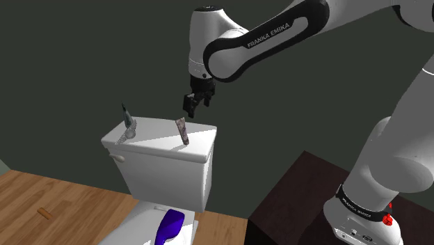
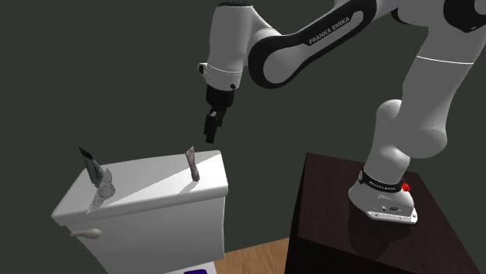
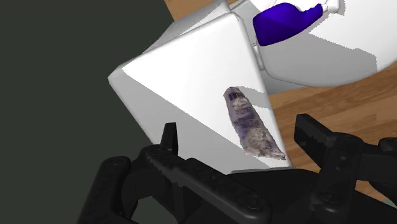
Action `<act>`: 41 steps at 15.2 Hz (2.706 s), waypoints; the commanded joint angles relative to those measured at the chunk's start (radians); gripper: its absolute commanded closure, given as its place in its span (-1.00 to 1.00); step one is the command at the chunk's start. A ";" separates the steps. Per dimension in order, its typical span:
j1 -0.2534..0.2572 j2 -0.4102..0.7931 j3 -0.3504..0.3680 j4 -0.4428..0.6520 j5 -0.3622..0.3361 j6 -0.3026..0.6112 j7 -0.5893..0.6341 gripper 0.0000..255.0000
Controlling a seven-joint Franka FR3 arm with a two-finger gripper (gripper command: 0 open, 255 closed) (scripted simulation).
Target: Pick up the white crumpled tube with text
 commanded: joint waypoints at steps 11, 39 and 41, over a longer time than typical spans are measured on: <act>0.039 0.233 0.017 0.172 -0.141 0.111 0.126 -1.00; 0.035 0.184 0.027 0.266 -0.096 -0.025 0.082 1.00; 0.035 0.180 0.028 0.277 -0.092 -0.039 0.078 1.00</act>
